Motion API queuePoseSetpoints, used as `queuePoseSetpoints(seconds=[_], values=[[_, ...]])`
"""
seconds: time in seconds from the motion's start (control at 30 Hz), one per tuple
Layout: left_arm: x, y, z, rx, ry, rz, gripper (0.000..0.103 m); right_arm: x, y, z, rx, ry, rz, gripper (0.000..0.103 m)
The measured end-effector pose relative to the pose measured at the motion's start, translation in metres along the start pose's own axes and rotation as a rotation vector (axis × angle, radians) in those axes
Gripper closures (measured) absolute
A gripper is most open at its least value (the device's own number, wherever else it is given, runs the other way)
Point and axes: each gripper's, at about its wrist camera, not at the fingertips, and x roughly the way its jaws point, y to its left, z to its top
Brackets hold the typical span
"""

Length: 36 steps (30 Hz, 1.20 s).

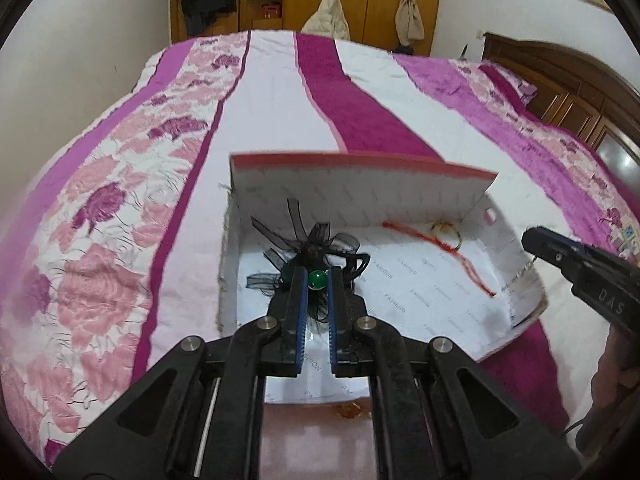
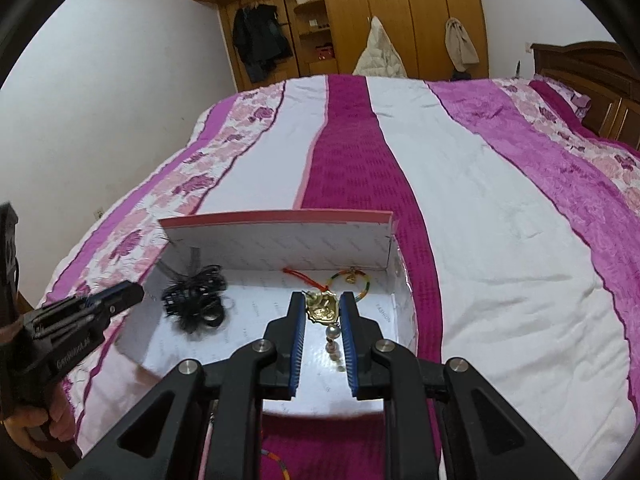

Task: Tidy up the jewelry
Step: 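Lower the earring and pendant into the shoebox and open both tools, then withdraw both tools from the shoebox back over the bedspread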

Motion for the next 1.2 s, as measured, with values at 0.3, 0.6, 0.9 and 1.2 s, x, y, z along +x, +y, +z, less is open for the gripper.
queuePoseSetpoints(seconds=[0.3, 0.6, 0.9, 1.2], values=[[0.036, 0.003, -0.007, -0.015, 0.065, 0.031, 0.102, 0.042, -0.01, -0.012, -0.005, 0.064, -0.033, 0.084], [0.047, -0.001, -0.008, 0.0, 0.08, 0.053, 0.102, 0.063, -0.016, -0.016, 0.012, 0.099, -0.058, 0.083], [0.041, -0.002, -0.005, -0.011, 0.092, 0.016, 0.086, 0.056, -0.015, -0.016, 0.012, 0.092, -0.039, 0.066], [0.005, 0.0, 0.0, -0.027, 0.031, 0.006, 0.062, 0.019, -0.007, -0.009, 0.021, 0.033, -0.023, 0.065]])
